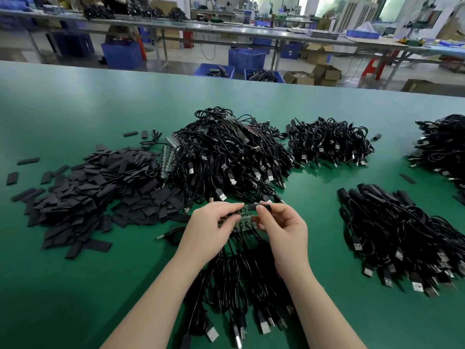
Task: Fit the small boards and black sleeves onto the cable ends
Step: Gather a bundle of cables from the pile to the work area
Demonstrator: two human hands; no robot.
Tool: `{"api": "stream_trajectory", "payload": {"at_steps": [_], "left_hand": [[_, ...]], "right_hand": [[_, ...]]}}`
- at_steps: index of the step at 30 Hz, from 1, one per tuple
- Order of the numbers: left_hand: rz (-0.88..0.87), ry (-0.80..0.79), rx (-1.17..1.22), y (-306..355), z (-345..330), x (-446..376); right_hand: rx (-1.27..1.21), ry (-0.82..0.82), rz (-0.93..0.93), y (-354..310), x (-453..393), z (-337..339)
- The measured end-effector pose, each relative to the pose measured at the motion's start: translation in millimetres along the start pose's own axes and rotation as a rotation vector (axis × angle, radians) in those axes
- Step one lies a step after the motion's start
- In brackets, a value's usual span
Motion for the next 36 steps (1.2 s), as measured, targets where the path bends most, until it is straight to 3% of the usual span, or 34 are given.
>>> {"api": "stream_trajectory", "payload": {"at_steps": [6,14,36], "left_hand": [[0.009,-0.027,0.052,-0.1,-2.6,0.5],[0.058,0.067,0.081,-5.7,5.6,-1.3],[0.043,0.002,0.114,-5.1,0.9,-0.1]], "right_hand": [[0.036,0.018,0.033,-1.5,1.7,-0.8],[0.023,0.041,0.023,-2.2,-0.1,4.1],[0.148,0.003,0.063,-3.4,3.2,1.7]]}}
Point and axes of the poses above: each hand's wrist, its own x-axis away from the middle knuckle, its own z-axis out of the back of the hand, y = z × x, the point moved 6 cm from there along -x, towards the middle knuckle, and after that the axes turned 4 degrees about x, right-handed, at the moved point
